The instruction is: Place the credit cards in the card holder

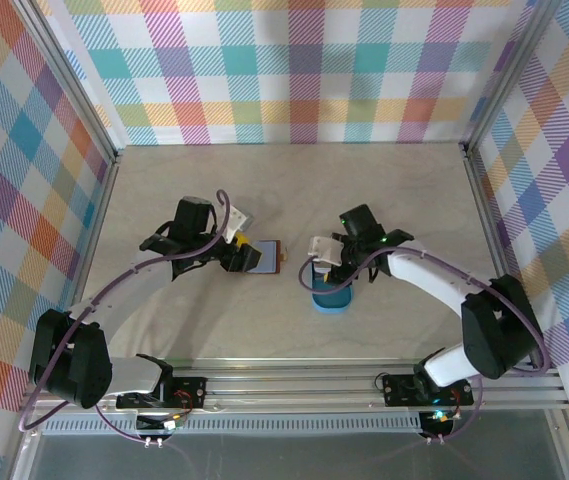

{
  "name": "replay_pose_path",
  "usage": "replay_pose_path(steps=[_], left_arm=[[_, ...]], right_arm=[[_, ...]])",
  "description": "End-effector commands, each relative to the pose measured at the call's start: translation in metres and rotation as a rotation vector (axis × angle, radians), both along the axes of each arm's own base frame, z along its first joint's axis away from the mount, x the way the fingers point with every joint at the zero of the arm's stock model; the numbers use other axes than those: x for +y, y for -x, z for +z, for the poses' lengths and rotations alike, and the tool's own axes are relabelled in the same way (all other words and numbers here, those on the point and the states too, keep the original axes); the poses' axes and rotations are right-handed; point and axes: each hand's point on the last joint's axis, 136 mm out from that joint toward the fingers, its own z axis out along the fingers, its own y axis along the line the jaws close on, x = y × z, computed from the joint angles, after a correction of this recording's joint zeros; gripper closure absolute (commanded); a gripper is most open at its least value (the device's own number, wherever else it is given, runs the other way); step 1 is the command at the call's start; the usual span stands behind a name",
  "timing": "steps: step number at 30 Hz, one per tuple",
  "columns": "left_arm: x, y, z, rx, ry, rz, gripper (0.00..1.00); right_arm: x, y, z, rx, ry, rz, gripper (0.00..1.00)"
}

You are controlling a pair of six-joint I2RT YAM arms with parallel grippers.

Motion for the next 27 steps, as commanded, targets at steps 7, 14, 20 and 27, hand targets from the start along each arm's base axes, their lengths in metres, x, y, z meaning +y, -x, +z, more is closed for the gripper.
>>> replay_pose_path(steps=[7, 14, 20, 27], left_arm=[[-0.009, 0.007, -0.008, -0.127, -0.02, -0.168, 0.33], [-0.018, 0.017, -0.007, -0.194, 0.042, -0.234, 0.27], [-0.021, 0.027, -0.01, -0.236, 0.03, -0.296, 0.22], [-0.024, 0.03, -0.011, -0.256, 0.025, -0.324, 0.2]], right_arm=[[0.0, -0.006, -0.013, -0.117, 0.082, 0.089, 0.26], [0.008, -0.013, -0.021, -0.156, 0.11, 0.113, 0.27], [0.006, -0.01, -0.028, -0.155, 0.144, 0.145, 0.27], [0.0, -0.009, -0.033, -0.179, 0.166, 0.142, 0.27]])
